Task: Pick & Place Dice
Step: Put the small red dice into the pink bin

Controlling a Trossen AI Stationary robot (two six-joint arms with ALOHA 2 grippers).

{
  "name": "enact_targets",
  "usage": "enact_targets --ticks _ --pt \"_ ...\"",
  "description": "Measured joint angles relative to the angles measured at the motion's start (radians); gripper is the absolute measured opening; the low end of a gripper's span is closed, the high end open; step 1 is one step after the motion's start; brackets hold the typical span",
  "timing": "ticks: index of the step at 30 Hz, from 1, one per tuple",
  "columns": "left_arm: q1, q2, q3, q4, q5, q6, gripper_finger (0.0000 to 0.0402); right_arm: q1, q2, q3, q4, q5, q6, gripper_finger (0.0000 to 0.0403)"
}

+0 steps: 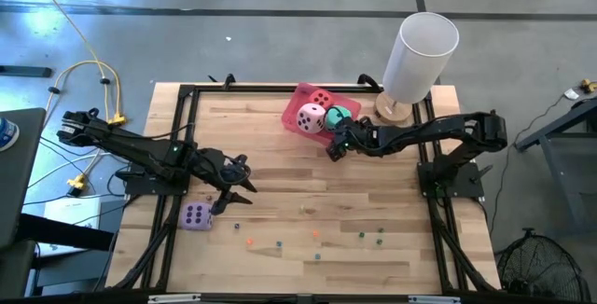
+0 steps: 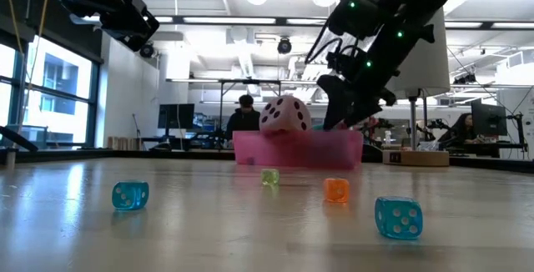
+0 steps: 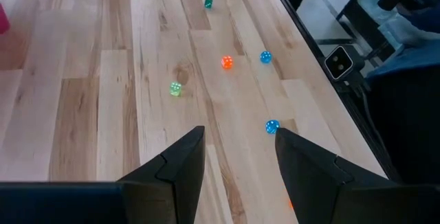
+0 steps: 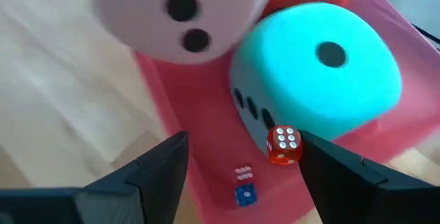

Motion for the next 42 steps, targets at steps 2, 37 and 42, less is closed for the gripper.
enact_targets --ticks 2,37,42 --pt "0.000 0.000 0.000 0.000 0.000 0.011 0.0173 0.010 0.000 0.000 0.006 0.003 -0.021 0.0255" --pt "0.000 0.000 0.000 0.001 0.000 0.003 0.0173 0.034 -0.134 0.000 -0.216 -0.095 0.287 0.0254" --pt "0.000 0.000 0.000 0.001 0.000 0.003 0.0173 0.033 -0.131 0.000 -0.211 -0.064 0.299 0.0254"
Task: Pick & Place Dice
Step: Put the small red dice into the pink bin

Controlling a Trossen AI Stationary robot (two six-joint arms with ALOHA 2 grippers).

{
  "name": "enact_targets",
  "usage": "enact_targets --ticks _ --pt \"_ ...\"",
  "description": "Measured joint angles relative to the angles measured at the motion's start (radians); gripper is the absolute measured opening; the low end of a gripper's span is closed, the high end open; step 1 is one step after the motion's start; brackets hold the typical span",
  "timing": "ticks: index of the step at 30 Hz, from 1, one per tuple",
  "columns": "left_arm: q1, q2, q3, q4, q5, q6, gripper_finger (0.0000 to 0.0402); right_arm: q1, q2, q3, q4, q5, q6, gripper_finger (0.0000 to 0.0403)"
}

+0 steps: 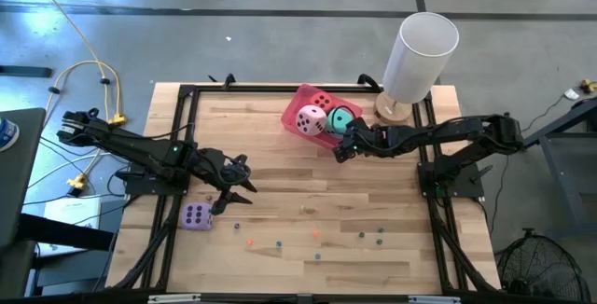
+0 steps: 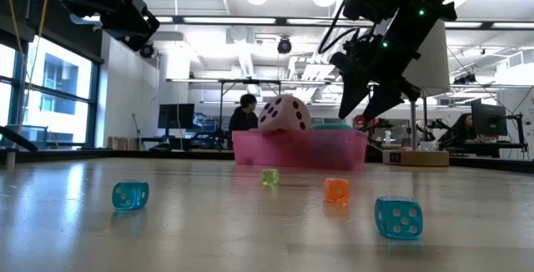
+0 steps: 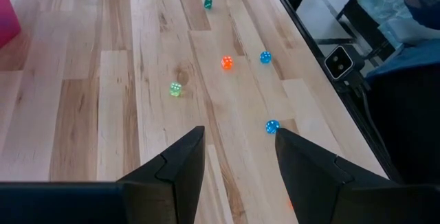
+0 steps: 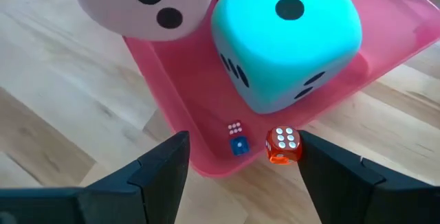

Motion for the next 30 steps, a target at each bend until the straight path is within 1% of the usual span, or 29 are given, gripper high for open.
enact_targets --ticks 5,23,30 --pt "0.000 0.000 0.000 0.000 0.000 0.000 0.0173 0.000 0.000 0.000 0.000 0.021 0.011 0.0254" --pt "0.000 0.000 0.000 0.000 0.000 0.001 0.0173 -0.007 0.011 0.001 0.006 0.028 0.061 0.0254" --pt "0.000 0.000 0.000 0.000 0.000 0.001 0.0173 -0.007 0.011 0.001 -0.009 0.033 0.113 0.0254"
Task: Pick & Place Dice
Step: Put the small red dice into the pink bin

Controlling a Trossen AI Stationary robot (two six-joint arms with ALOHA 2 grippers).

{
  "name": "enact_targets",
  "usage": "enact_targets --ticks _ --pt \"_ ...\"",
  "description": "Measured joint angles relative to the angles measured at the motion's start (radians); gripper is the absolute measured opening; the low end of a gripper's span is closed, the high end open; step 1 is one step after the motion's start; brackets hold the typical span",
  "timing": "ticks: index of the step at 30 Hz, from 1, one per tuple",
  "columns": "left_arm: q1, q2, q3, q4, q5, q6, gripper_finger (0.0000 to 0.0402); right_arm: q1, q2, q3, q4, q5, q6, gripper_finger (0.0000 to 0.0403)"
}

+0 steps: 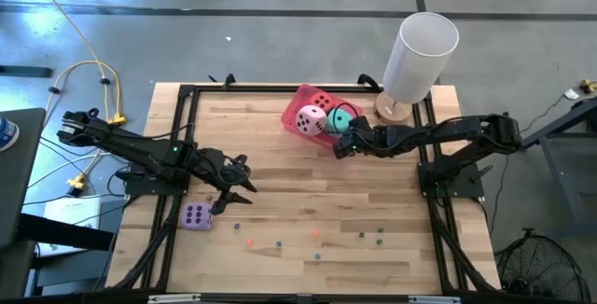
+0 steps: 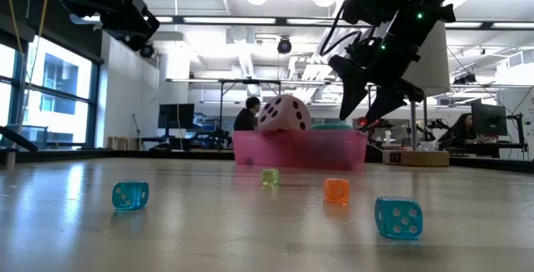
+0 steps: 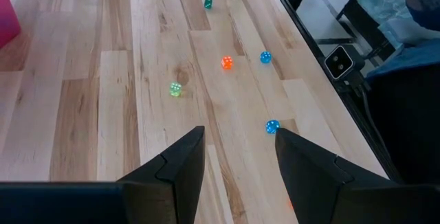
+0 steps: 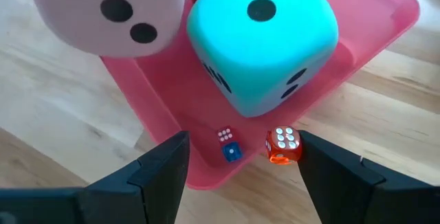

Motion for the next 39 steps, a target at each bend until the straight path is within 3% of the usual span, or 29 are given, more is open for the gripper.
enact_targets --ticks 16,35,39 --pt "0.000 0.000 0.000 0.000 0.000 0.000 0.0173 0.000 0.000 0.000 -0.009 0.017 0.122 0.0254" --pt "0.000 0.000 0.000 0.000 0.000 0.000 0.0173 -0.004 0.092 0.000 0.100 0.063 0.012 0.0254" --pt "0.000 0.000 0.000 0.000 0.000 0.000 0.0173 -0.002 0.076 0.000 0.100 0.005 0.000 0.0254"
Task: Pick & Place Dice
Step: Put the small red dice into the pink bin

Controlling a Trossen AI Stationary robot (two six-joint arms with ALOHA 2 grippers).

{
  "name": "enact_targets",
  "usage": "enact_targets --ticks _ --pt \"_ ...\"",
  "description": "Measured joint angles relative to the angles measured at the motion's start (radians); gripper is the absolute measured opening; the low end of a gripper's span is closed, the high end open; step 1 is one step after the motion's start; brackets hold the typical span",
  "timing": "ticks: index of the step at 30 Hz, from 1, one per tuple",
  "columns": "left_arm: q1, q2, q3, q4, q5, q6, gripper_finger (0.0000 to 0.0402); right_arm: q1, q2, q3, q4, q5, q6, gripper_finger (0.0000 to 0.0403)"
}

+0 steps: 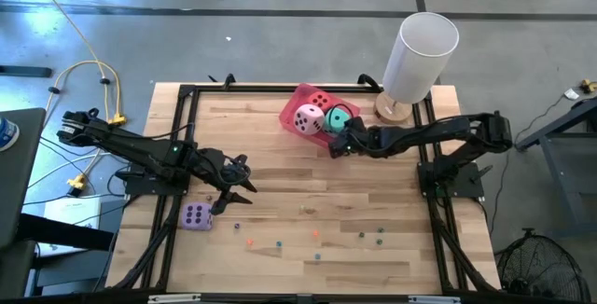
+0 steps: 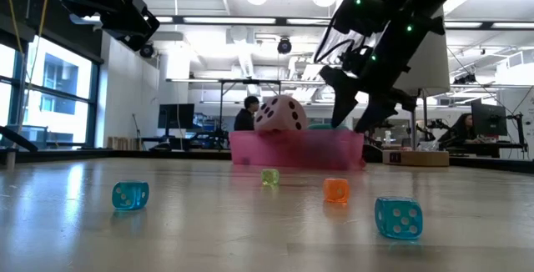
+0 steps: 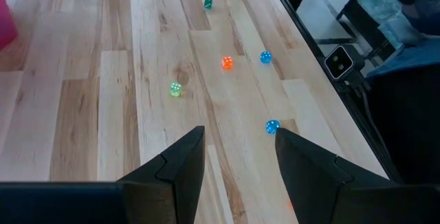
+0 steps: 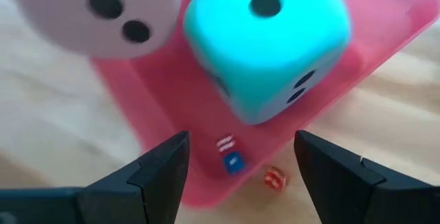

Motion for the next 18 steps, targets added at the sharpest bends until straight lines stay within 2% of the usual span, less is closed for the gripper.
enact_targets --ticks 4,8,14,18 --pt "0.000 0.000 0.000 0.000 0.000 0.000 0.0173 0.020 -0.041 0.001 0.000 -0.119 0.023 0.0254" --pt "0.000 0.000 0.000 0.000 0.000 0.000 0.0173 0.055 -0.091 0.002 -0.028 -0.180 0.049 0.0254" --pt "0.000 0.029 0.000 0.000 0.000 0.000 0.0173 0.149 -0.138 0.003 -0.171 -0.200 0.150 0.0254" --pt "0.000 0.070 0.000 0.000 0.000 0.000 0.0173 0.219 -0.132 0.003 -0.335 -0.123 0.241 0.0254"
